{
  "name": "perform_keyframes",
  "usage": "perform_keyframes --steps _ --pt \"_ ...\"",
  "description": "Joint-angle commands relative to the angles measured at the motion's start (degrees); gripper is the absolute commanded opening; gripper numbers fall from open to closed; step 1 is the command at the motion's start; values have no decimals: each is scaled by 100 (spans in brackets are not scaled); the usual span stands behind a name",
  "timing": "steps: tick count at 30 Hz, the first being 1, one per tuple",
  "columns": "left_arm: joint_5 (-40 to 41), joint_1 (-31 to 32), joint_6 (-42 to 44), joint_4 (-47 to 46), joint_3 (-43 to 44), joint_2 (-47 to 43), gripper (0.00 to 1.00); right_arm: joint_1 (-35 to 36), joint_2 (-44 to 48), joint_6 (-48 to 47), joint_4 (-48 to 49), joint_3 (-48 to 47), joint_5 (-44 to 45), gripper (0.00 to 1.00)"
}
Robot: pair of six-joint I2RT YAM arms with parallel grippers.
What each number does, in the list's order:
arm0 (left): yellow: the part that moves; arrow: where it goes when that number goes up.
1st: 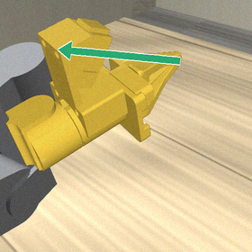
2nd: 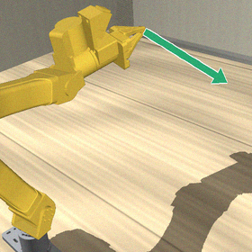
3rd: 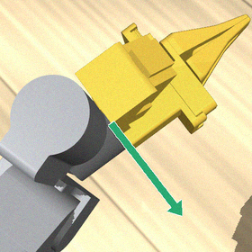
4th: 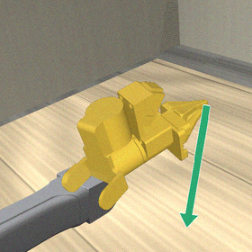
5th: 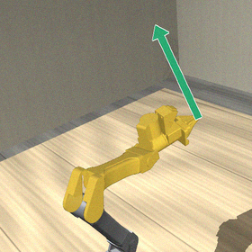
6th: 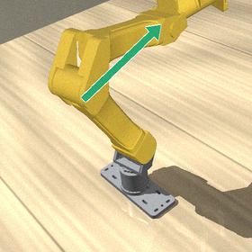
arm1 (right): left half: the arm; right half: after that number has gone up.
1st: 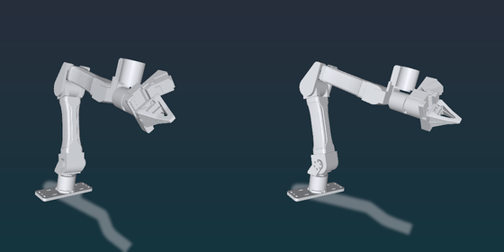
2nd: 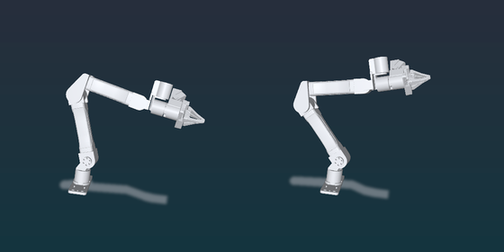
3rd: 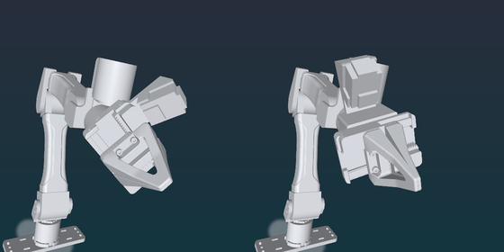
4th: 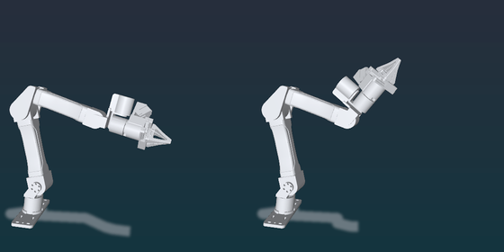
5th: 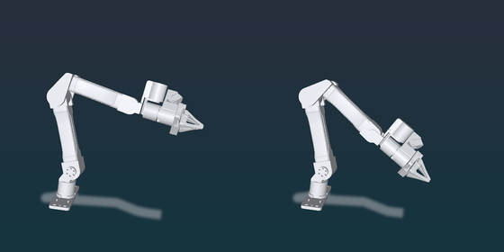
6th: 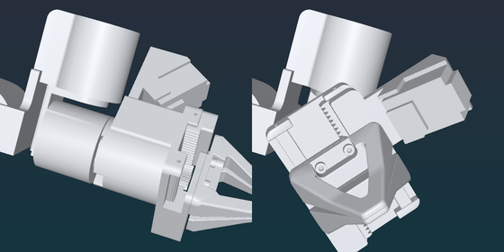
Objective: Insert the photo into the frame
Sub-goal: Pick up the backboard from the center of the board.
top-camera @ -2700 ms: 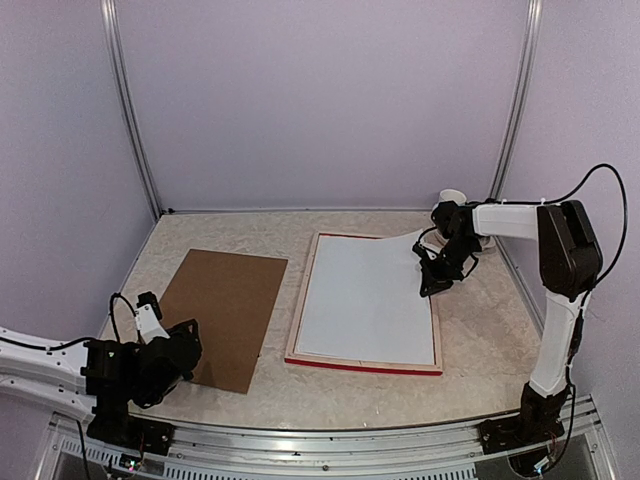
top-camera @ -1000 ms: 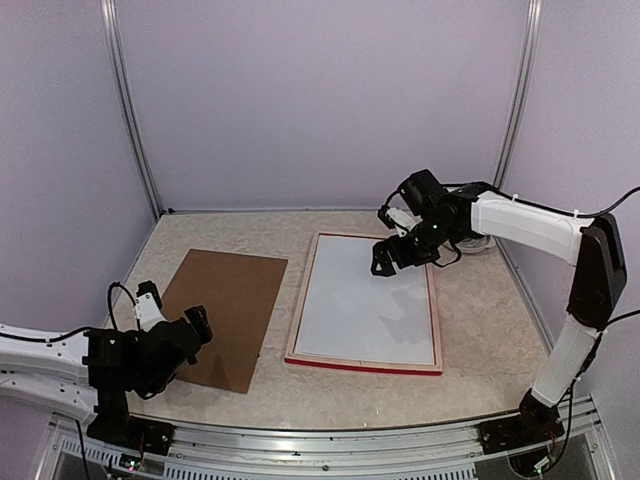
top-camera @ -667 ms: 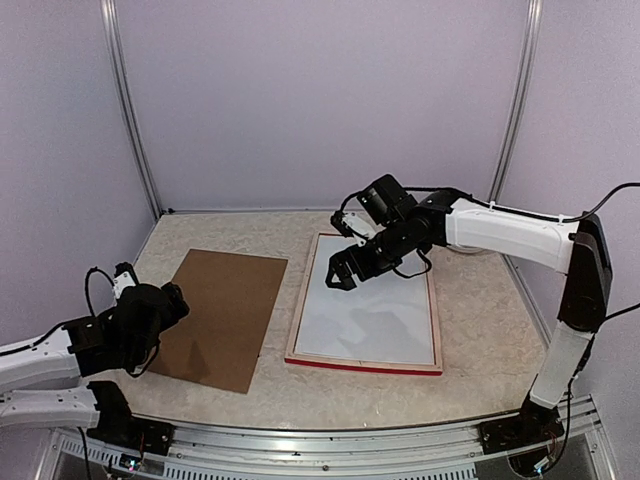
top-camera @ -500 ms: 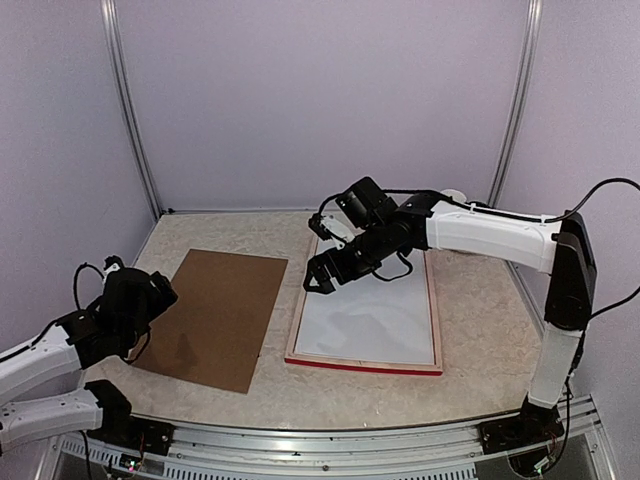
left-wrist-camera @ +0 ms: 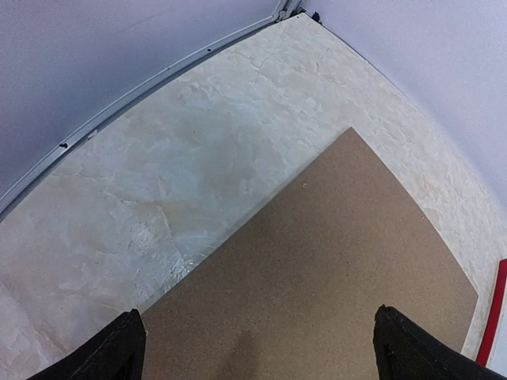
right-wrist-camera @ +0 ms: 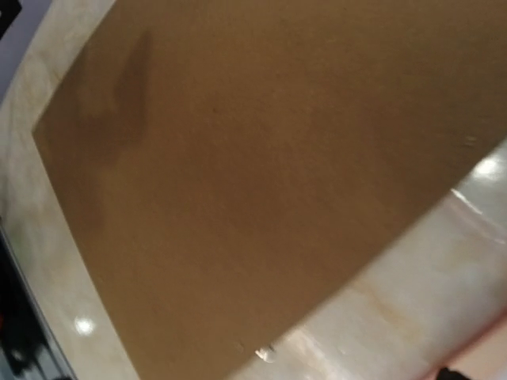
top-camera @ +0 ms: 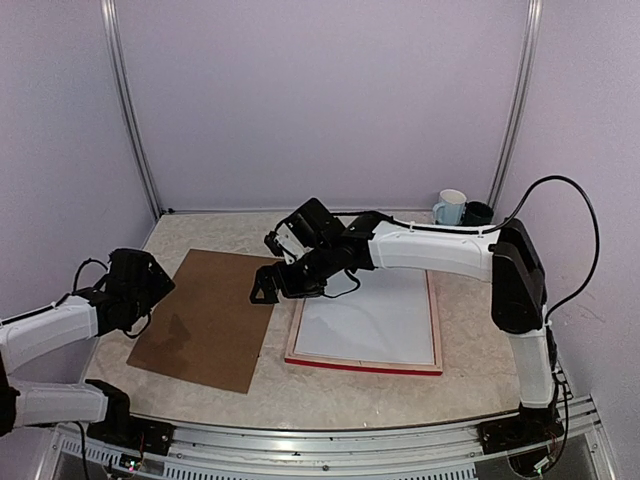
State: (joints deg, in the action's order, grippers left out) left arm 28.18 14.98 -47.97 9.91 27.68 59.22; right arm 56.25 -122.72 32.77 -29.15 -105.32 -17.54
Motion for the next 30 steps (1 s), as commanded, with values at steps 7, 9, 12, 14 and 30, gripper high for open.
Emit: perform_keyframes --steps 7,9,12,14,30 --pt "-364 -637 214 -1197 -65 667 99 37 -1051 1845 327 -778 -555 99" --pt "-398 -666 278 -1263 6 988 99 36 -1152 2145 414 -788 -656 99" --pt "-450 -717 368 -1332 108 1405 99 22 -1202 2562 487 -802 -615 99" --pt "-439 -769 380 -1425 95 1571 99 5 -1210 2737 521 -821 -573 99" --pt "-1037 -967 596 -1930 131 2385 99 -105 -1799 3511 67 -1435 -371 99"
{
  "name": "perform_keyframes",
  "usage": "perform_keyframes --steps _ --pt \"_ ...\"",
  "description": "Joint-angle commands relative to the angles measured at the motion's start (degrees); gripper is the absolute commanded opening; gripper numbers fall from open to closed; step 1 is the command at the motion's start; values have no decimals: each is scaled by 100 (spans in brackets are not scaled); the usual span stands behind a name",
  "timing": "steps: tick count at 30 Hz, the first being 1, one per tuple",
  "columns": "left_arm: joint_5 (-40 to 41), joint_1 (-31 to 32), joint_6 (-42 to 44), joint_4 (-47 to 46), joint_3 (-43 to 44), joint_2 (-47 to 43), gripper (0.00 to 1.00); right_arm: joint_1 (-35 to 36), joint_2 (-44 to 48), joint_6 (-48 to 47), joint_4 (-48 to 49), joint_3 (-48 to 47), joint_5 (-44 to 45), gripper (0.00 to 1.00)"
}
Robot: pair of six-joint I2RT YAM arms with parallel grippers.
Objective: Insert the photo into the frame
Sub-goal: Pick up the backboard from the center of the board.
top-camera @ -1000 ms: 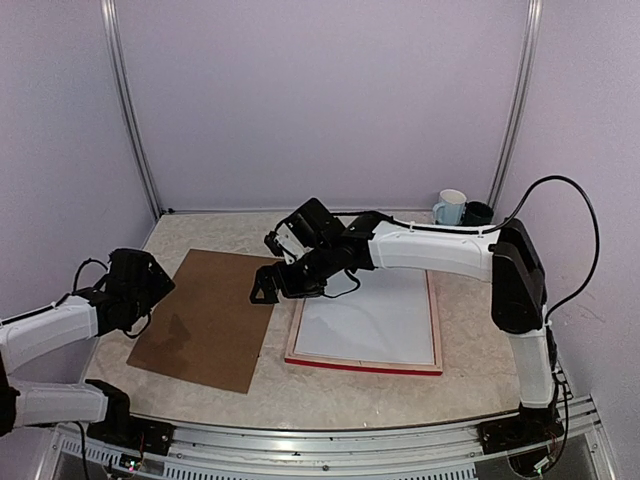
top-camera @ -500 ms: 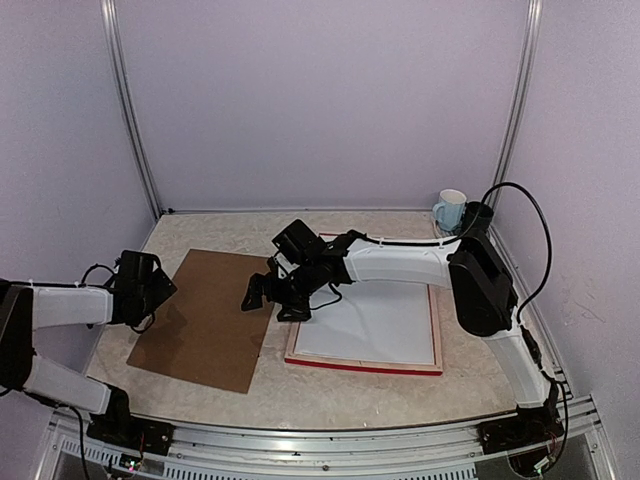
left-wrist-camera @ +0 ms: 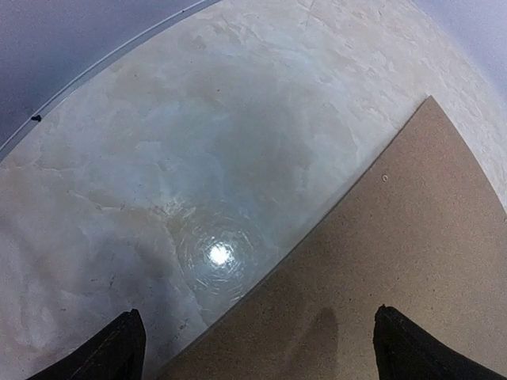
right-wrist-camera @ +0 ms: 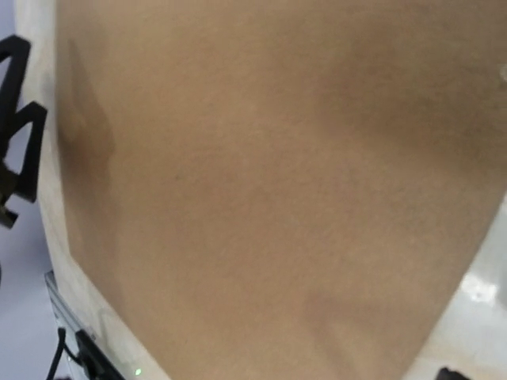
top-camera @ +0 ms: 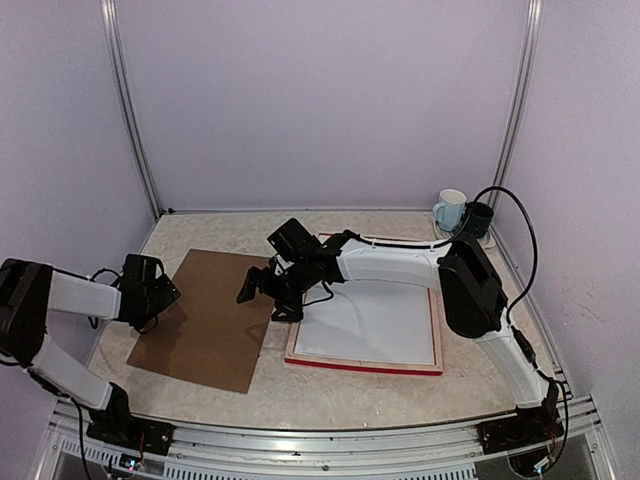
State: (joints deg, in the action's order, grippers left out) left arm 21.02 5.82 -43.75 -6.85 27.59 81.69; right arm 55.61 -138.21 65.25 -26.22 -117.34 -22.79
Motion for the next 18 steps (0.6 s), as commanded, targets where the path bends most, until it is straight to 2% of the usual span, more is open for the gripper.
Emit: perform_keyframes --steps 1,7,18 --pt "-397 -55 188 -281 141 159 99 -38 -282 279 -265 -274 193 99" --pt "-631 -55 258 -404 110 224 99 -42 -377 479 -493 -361 363 99" --pt "-1089 -55 288 -657 -149 117 99 -92 -733 835 -276 -452 369 99"
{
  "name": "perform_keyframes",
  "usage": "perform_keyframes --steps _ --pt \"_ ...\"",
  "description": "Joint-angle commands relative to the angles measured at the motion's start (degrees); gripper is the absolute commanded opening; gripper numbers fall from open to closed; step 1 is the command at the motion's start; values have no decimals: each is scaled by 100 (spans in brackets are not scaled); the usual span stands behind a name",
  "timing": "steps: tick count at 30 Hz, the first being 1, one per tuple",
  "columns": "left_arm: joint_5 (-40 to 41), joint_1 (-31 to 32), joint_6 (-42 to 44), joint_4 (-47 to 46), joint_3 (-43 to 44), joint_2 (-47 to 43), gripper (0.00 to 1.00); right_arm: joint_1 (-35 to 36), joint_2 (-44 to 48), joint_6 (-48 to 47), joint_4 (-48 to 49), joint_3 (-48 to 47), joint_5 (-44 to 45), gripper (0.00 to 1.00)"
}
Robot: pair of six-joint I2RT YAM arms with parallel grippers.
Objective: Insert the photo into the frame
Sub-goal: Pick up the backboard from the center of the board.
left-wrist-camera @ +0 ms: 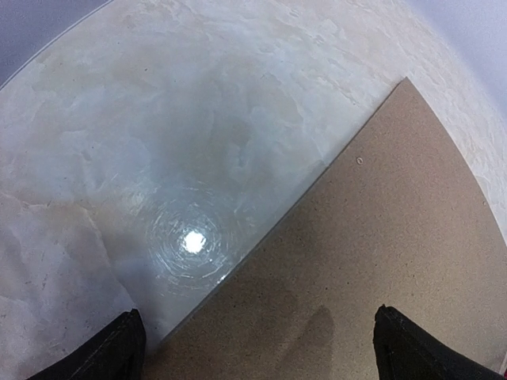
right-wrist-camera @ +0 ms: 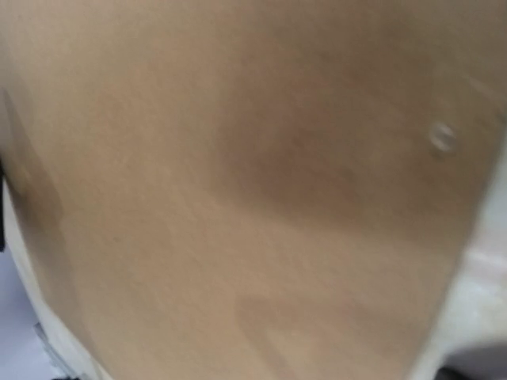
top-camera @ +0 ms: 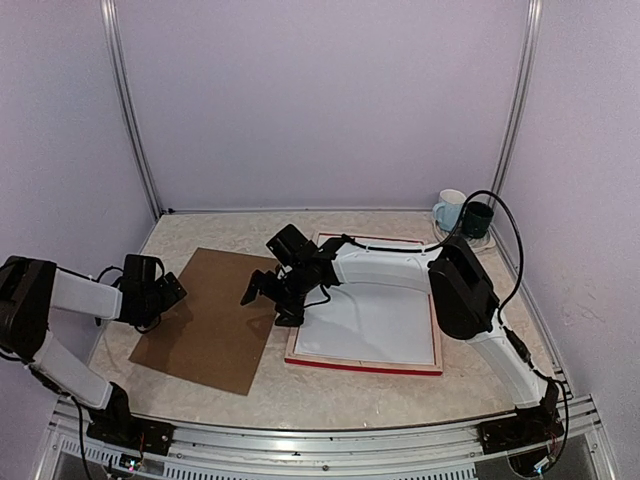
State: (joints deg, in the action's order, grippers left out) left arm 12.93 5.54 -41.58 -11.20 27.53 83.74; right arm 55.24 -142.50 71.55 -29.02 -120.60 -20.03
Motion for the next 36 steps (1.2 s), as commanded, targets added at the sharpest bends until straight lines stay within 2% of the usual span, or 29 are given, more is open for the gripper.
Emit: perform_keyframes --steps 1,7,15,26,36 --pt "-294 -27 71 -236 -163 -113 99 -64 -339 248 18 -145 96 99" --pt "-428 -10 98 -316 -272 -187 99 -100 -403 301 384 -68 -76 99" --pt "-544 35 106 -391 -360 -207 99 -119 207 88 1922 792 -594 99" --pt "-662 124 4 -420 -559 -471 99 -119 634 -337 2658 852 -1060 99" --pt "-762 369 -58 -405 -670 -645 99 -102 1172 -292 3639 1432 -1429 99"
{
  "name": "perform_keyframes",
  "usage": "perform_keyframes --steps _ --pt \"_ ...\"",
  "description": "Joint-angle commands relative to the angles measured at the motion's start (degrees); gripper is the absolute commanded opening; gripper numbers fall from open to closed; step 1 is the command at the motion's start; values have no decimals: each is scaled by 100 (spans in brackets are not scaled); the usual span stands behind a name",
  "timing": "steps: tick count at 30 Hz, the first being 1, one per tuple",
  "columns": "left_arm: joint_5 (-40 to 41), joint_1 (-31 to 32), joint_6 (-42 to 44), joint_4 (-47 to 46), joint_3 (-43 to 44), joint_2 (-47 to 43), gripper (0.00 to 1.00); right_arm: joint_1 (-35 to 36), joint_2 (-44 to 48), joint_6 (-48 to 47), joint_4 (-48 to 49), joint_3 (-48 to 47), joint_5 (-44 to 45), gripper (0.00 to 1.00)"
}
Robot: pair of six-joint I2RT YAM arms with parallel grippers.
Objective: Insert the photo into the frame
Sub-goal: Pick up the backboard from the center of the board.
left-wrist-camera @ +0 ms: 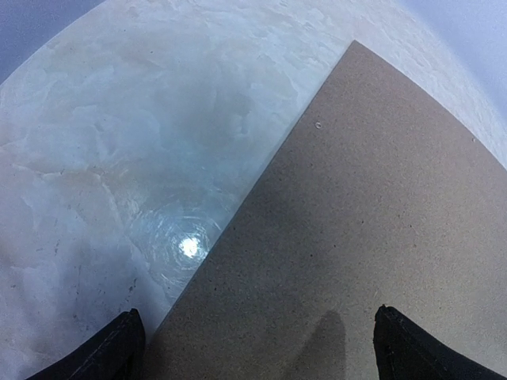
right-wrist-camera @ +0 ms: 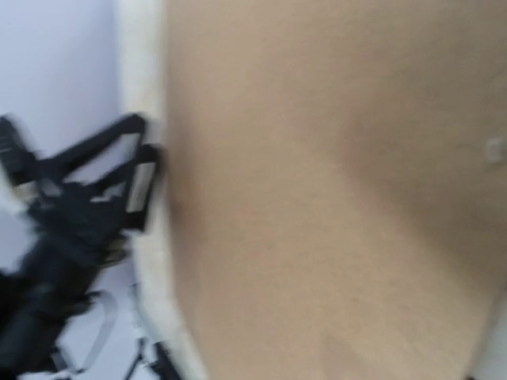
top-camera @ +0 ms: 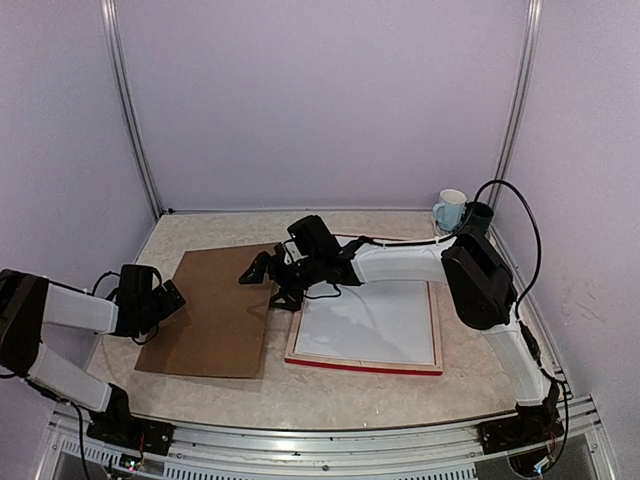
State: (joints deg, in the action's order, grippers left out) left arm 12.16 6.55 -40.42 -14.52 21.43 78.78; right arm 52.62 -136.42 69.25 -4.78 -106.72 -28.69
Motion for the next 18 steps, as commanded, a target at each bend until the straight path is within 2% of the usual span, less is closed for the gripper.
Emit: perform_keyframes --steps 1,18 --pt "-704 295 -180 -76 -60 -172 99 161 613 -61 1276 78 -594 99" --pt "-995 752 -478 -4 -190 -651 99 233 1276 -448 1141 109 -650 99"
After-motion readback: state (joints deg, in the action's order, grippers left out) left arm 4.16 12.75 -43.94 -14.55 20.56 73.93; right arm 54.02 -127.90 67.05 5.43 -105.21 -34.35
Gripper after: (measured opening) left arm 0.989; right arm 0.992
